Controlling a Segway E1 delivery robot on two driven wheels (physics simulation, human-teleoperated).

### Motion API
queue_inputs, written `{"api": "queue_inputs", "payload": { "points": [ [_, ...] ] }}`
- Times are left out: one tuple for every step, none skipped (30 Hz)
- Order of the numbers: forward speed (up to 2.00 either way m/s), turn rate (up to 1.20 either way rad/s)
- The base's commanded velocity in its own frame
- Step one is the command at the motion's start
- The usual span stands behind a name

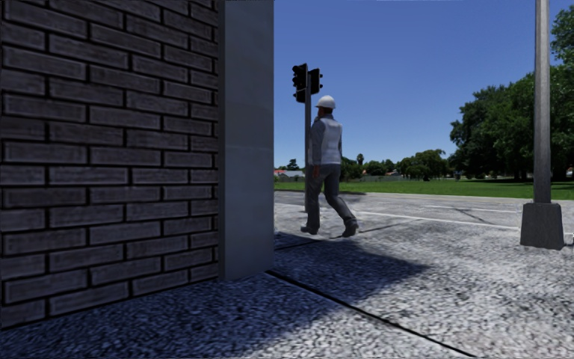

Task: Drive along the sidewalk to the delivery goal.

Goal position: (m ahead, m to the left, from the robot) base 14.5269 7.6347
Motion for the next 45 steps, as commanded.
{"api": "queue_inputs", "payload": {
  "points": [
    [1.44,-0.34],
    [1.44,-0.34],
    [1.44,-0.34],
    [1.44,-0.34],
    [1.44,-0.34],
    [1.44,-0.34],
    [1.44,-0.34],
    [1.44,-0.34],
    [1.44,-0.34],
    [1.44,-0.34],
    [1.44,-0.35],
    [1.44,-0.35],
    [1.44,-0.37],
    [1.44,-0.37],
    [1.44,-0.41],
    [1.43,-0.42],
    [1.43,-0.43],
    [1.43,-0.43],
    [1.43,-0.43],
    [1.43,-0.43],
    [1.43,-0.43],
    [1.43,-0.43],
    [1.43,-0.43],
    [1.43,-0.43],
    [1.43,-0.43],
    [1.43,-0.43],
    [1.43,-0.43],
    [1.43,-0.4],
    [1.43,-0.24],
    [1.43,-0.24],
    [1.42,-0.14],
    [1.42,0.0],
    [1.42,0.0],
    [1.42,0.0],
    [1.42,0.0],
    [1.42,0.0],
    [1.42,0.0],
    [1.42,0.0],
    [1.42,0.0],
    [1.42,0.0],
    [1.42,0.0],
    [1.42,0.0],
    [1.42,0.0],
    [1.42,0.0],
    [1.42,0.0]
  ]
}}
